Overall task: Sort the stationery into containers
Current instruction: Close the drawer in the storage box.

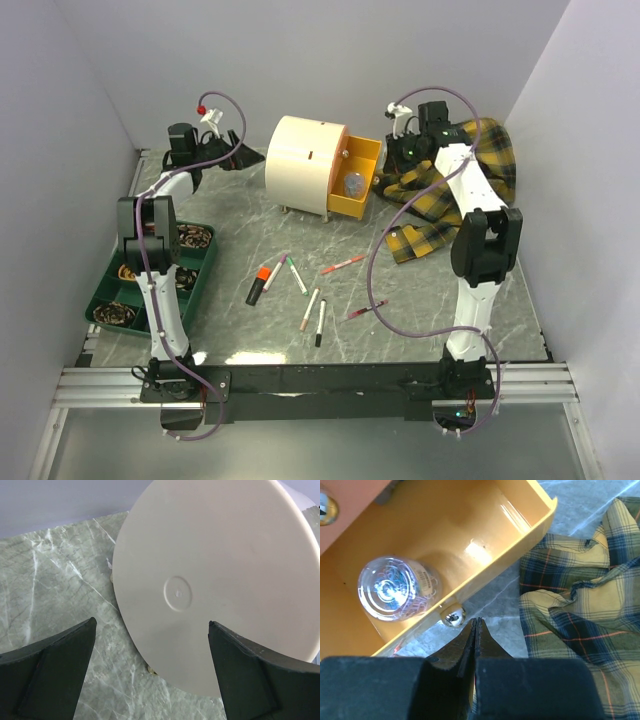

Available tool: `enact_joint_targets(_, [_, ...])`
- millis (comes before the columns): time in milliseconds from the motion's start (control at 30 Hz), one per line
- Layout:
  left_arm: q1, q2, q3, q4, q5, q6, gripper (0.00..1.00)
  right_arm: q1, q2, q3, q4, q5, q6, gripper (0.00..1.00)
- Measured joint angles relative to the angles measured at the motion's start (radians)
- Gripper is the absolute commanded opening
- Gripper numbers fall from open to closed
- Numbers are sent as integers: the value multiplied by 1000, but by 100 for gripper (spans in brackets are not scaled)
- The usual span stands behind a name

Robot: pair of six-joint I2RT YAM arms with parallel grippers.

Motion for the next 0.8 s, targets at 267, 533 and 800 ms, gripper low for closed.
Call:
enact_joint_targets(267, [-19, 3, 0, 10, 19, -2, 99, 45, 2, 0, -1, -28, 3, 2])
enact_joint_targets(533, [-28, 19, 0, 19, 34, -5, 99, 94, 16, 26, 0, -43, 21, 3])
enact_joint_targets(800, [-29, 19, 0, 32, 39, -19, 99, 139, 69, 74, 8, -56, 52, 5])
